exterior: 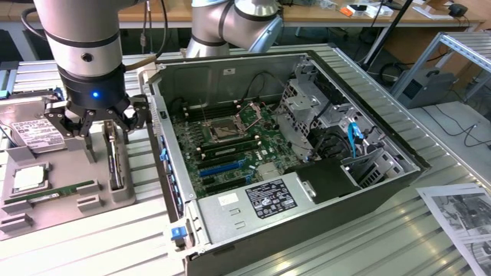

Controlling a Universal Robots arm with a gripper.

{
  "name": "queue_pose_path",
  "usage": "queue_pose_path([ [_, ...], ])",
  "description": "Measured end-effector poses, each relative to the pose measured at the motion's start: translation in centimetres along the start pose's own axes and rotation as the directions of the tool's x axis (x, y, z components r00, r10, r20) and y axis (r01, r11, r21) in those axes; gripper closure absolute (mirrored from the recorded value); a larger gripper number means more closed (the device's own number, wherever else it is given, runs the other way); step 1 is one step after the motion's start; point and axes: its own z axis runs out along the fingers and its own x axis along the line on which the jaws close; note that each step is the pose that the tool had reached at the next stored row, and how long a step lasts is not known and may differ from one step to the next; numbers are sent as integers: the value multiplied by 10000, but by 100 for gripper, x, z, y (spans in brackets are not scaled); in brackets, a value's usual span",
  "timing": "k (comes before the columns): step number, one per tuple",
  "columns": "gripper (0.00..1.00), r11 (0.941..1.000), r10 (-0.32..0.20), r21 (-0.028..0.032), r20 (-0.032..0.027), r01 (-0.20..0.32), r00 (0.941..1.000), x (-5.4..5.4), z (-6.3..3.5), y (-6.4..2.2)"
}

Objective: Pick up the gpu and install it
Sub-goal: 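Pick up the gpu and move the gpu toward the slot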

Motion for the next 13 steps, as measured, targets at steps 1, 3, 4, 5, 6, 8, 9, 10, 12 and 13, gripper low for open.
queue_pose_path([
  [1, 37, 10000, 0, 1, 0, 0, 10000, 0, 0, 0],
  [3, 37, 10000, 0, 0, 5, 0, 10000, 0, 0, 0],
  [4, 37, 10000, -1, 0, 7, 1, 10000, -1, 0, 0],
  [5, 37, 10000, -1, 1, 10, 1, 10000, 0, 0, 0],
  [6, 37, 10000, -1, 1, 17, 1, 10000, 0, 0, 0],
  [8, 37, 10000, -3, 1, 42, 3, 10000, -2, 3, 0],
  [9, 37, 10000, -4, 1, 53, 4, 10000, -2, 4, 0],
  [10, 37, 10000, -5, 0, 61, 5, 10000, -2, 5, 0],
  [12, 37, 10000, -4, 1, 62, 4, 10000, -2, 5, 0],
  [13, 37, 10000, -4, 0, 63, 4, 10000, -2, 5, 0],
])
